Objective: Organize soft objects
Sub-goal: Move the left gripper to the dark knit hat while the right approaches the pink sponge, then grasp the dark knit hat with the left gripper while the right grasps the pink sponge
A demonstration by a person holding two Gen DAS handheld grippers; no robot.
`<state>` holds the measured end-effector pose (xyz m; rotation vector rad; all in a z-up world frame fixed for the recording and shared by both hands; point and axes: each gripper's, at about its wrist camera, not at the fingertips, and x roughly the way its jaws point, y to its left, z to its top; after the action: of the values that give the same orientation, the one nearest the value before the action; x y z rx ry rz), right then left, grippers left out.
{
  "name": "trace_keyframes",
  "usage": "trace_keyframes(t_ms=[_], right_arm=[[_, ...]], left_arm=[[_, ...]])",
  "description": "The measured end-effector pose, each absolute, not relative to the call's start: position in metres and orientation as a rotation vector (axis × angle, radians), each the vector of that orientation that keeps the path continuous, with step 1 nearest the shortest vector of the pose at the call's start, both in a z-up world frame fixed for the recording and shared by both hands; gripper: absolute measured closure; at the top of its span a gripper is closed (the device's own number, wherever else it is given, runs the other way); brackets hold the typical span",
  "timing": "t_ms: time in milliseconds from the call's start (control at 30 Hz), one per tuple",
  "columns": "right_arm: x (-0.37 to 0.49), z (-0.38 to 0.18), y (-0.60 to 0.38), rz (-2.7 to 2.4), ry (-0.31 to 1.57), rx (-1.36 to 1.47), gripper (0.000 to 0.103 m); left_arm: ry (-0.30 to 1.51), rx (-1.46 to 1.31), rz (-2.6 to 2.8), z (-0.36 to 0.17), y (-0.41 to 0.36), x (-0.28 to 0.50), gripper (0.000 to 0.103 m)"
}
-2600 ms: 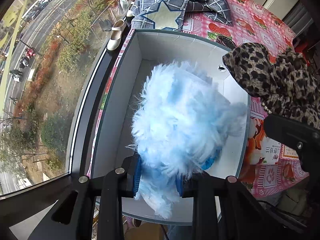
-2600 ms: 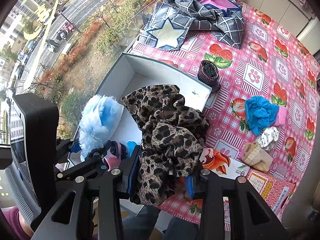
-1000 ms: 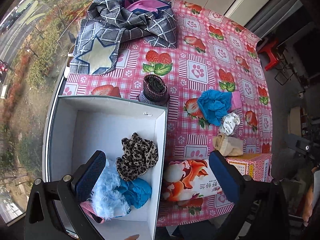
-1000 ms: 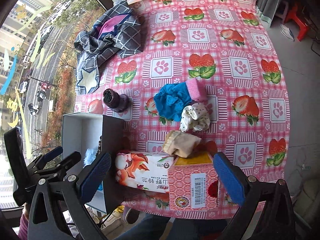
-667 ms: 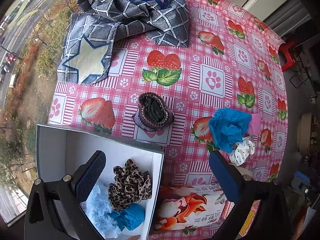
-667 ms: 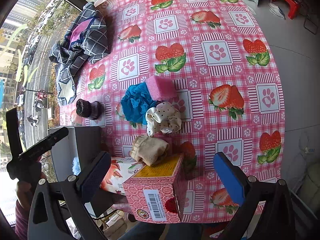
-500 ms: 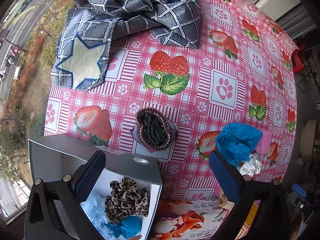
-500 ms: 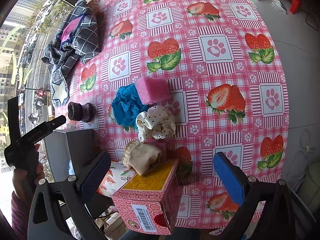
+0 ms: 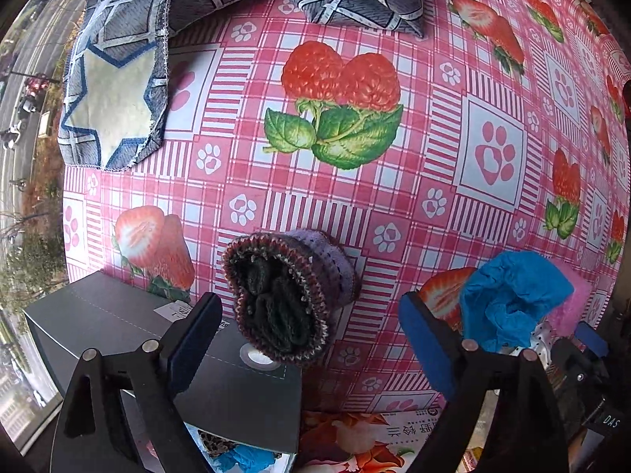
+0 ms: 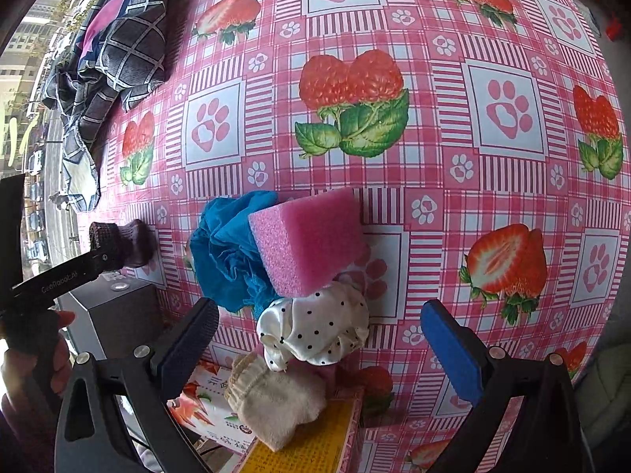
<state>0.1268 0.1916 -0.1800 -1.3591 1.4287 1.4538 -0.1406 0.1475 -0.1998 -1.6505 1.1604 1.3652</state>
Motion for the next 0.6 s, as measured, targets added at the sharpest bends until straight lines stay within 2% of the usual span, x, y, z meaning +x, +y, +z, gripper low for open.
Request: trace_keyframes(t_ms=[33,133,433,600], right_arm=[[0.126,-0.185,0.194,1.444,1.42,-1.368,0.0],[0.14,-0.195,0.202,1.4,1.42,-1.337,0.0],[0.254,-0.203,0.224,1.15,1.391,-1.171,0.0],[0.234,-0.198,0.223,1.328,1.314,-1.249,0.0]], left_arm=[[1.169,-1.656,1.355,-0.204,0.148,-0.139,0.026],[1.181,-1.668,1.357,-0.212,0.149,-0.137,0.041],[1.189,-1.612,1.396,-0.211,0.157,-0.134,0.045],[1.203,-1.599,1.414,-0.208,0.162,-0.121,0.045]])
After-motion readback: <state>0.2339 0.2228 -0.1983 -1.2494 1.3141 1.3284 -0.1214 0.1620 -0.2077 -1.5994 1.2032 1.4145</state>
